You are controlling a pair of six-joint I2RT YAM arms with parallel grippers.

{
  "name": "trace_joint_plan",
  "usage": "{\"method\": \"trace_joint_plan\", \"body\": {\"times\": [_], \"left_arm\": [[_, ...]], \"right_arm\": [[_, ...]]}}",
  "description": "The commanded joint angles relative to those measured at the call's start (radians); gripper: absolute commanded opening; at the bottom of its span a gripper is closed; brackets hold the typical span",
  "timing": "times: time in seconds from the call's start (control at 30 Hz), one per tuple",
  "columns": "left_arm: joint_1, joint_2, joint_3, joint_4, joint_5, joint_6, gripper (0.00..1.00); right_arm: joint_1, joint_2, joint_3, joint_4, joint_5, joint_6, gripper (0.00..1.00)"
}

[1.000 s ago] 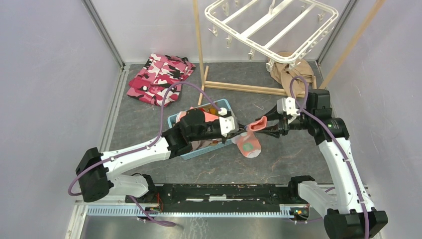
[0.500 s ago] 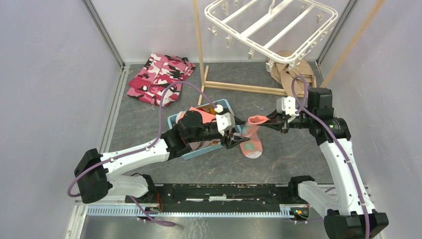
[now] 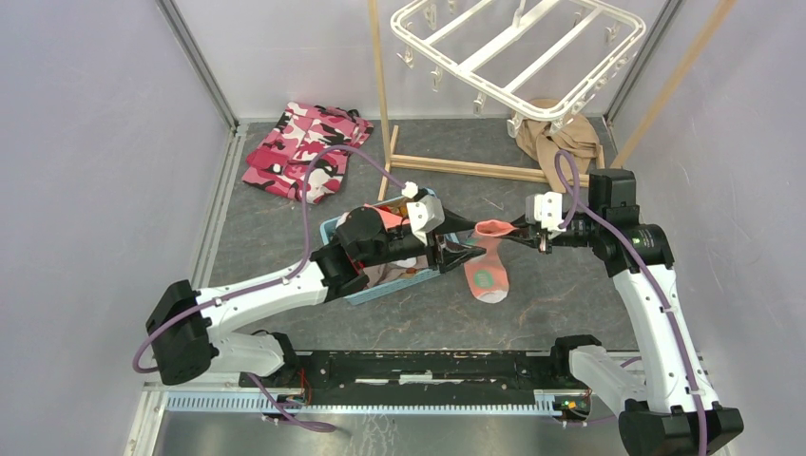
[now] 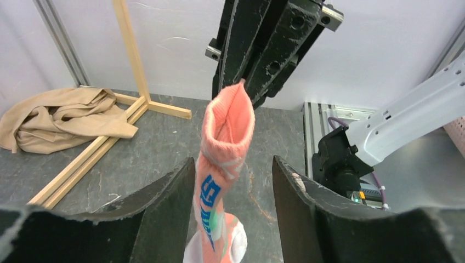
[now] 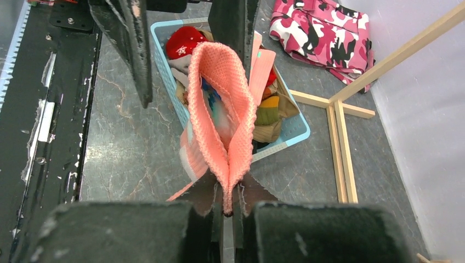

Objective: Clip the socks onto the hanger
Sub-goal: Pick up the sock from the bin.

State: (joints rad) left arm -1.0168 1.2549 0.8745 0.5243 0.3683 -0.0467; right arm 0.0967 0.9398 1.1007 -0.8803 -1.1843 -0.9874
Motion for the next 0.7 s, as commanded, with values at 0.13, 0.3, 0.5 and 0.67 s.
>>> {"method": "trace_joint_plan", "body": {"times": [0.13,0.3,0.5,0.67], "left_arm": [[0.001,0.058,0.085,0.047,0.007,-0.038,0.37],[0.002,0.065,0.090,0.019,0.014,-0.028,0.02],[0.000,0.046,0.078,-0.015,-0.006,0.028,0.02],[-0.002,0.032,0.057,0.001,-0.073,0.098,0.02]], "right_arm": [[0.003,-0.008,0.035,-0.020,0.003,-0.043,0.01],[0.004,-0.005,0.036,-0.023,0.003,-0.046,0.02],[-0.007,-0.001,0.052,0.009,0.050,0.063,0.34],[-0.089,-0.032,0.073,-0.005,0.114,0.107,0.72]]}}
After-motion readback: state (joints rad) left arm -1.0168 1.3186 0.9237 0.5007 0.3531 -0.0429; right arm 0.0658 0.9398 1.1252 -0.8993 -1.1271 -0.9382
